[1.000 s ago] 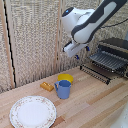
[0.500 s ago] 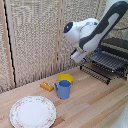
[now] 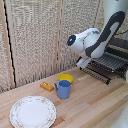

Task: Position your gripper near the tray handle while precisely lining it up. Firmly yet gently grip the handle, ensuring a strong hold. Slide the tray into the oven in a steady manner until it's entirely inside. Relinquish the handle as it sits within the oven and extract your gripper with care.

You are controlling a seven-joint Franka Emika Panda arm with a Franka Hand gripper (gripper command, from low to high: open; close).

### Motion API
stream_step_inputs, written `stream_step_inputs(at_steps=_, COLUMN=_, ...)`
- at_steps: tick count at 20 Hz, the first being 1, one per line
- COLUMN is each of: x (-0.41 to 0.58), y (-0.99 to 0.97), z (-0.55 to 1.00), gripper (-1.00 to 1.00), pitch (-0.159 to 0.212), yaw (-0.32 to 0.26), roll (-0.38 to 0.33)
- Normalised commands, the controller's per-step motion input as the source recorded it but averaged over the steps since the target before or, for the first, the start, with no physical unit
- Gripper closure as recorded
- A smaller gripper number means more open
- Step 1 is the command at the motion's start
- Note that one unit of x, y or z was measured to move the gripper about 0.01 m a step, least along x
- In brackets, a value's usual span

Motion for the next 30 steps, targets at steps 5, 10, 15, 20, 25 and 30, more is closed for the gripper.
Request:
stream_step_inputs(at_steps=5, x=0.0, y=-0.54, z=-0.1, gripper=-1.0, pitch=0.0, yaw=0.095, roll=-0.191)
stream_step_inputs(at_steps=10, x=0.0, y=-0.45, z=-0.08, gripper=-1.0, pitch=0.0, yaw=0.083, roll=-0.169)
stream_step_inputs(at_steps=15, x=0.156, y=-0.24, z=-0.16, gripper=-1.0, pitch=0.034, yaw=0.056, roll=-0.088)
stream_step_inputs(at_steps=20, x=0.277, y=-0.02, z=-0.15, gripper=-1.0, pitch=0.055, yaw=0.011, roll=-0.007)
stream_step_inputs(at_steps=25, x=0.065, y=-0.15, z=0.0, gripper=-1.0, pitch=0.011, yaw=0.0, roll=0.0)
stream_step_inputs(at_steps=30, x=-0.13, y=-0.52, z=0.25, gripper=-1.0, pitch=-0.002, yaw=0.02, roll=0.027)
